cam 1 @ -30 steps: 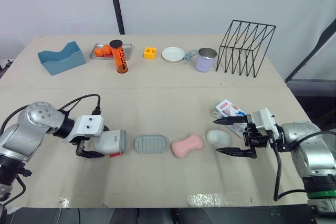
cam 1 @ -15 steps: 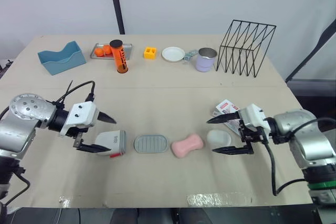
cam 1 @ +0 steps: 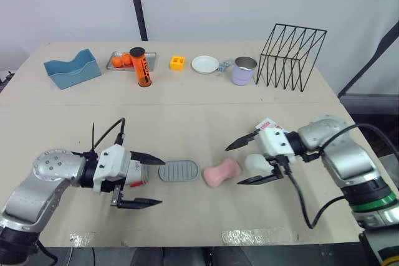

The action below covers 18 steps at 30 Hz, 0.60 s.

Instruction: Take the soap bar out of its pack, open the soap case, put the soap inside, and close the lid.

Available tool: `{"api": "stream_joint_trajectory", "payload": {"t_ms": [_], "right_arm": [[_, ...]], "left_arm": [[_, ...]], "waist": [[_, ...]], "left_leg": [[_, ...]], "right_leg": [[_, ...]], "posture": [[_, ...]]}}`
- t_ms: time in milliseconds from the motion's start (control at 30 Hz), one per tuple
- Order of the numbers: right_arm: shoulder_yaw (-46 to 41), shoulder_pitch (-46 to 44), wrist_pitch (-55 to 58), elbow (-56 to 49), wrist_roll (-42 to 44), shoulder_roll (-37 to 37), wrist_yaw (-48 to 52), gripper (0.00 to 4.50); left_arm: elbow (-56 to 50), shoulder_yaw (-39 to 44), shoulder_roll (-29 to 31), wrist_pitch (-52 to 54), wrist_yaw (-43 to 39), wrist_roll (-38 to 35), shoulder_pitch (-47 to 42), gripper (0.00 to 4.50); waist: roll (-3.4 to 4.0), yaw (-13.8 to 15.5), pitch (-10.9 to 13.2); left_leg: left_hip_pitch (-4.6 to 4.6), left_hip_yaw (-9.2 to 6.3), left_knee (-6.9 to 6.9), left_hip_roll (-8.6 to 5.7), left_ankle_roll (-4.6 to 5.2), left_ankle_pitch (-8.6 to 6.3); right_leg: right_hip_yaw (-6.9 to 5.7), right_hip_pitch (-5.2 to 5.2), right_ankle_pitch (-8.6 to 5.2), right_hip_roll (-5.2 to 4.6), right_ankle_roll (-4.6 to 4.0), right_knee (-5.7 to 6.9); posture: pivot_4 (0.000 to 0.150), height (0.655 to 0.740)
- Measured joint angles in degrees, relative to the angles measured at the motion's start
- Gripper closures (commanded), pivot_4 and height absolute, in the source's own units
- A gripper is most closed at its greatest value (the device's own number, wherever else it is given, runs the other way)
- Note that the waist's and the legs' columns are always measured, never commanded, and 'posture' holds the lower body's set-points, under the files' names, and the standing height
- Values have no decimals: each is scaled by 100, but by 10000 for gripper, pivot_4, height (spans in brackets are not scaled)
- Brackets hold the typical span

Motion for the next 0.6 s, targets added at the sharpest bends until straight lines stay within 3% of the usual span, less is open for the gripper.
{"api": "stream_joint_trajectory", "payload": {"t_ms": [600], "right_arm": [[1089,-847,-153,597,-1256,220,147,0]], "left_arm": [[-318,-303,-221,-47,369,111,109,101]], "waist": [[-1,2,0]], "left_leg": [[0,-2,0,-2,0,0]], "right_leg": [[-3,1,0,-3,-1,-1]], "posture": [[1500,7400]]}}
